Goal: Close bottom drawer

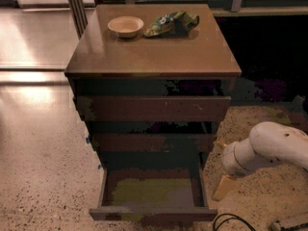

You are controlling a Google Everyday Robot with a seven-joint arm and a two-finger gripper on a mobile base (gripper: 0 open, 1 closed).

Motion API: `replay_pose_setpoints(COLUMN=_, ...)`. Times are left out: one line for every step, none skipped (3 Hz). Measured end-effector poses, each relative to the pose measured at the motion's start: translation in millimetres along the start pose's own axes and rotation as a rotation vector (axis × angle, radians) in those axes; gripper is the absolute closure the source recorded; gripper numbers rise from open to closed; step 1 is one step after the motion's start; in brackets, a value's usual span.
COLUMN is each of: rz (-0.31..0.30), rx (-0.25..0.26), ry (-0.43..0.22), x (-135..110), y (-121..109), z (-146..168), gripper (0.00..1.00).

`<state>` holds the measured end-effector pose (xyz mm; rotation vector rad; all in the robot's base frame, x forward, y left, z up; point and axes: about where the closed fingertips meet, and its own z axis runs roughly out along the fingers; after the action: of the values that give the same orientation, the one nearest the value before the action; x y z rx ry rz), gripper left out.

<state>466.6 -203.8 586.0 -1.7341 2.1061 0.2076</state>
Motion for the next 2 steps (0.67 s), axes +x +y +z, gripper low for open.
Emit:
replay_pose_setpoints(rz=-0.014, rx=0.002, ry=-0.025, x=15, y=7, z=43, gripper=0.00)
replay_pose_setpoints(rz=-0.017, rx=0.003, ry=-0.039, x=30, y=10, z=91, gripper=0.00)
